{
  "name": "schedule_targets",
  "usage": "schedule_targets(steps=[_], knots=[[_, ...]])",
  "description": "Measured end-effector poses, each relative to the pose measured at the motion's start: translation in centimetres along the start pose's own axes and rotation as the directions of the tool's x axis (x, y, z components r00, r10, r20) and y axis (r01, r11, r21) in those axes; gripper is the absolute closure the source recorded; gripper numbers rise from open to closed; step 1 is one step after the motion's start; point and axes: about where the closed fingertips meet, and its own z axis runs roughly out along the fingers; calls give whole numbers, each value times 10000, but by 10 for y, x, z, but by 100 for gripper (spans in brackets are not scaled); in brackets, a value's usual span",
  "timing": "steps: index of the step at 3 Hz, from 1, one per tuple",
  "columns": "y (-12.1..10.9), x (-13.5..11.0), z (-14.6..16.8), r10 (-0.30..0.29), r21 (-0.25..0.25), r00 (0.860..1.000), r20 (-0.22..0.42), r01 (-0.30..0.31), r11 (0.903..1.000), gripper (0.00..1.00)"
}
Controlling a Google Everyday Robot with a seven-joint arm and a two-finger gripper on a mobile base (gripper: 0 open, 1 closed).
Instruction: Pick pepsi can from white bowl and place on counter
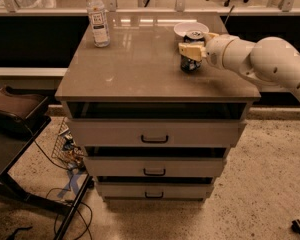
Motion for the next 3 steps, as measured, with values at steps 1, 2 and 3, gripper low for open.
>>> schedule_targets(steps=[1, 2, 3], knots=[[0, -1, 0, 0, -1, 10000, 0, 0, 10000, 61], [3, -1, 2, 2, -55, 10000, 3, -2, 10000, 30], [4, -1, 4, 3, -86, 10000, 5, -3, 10000, 7]])
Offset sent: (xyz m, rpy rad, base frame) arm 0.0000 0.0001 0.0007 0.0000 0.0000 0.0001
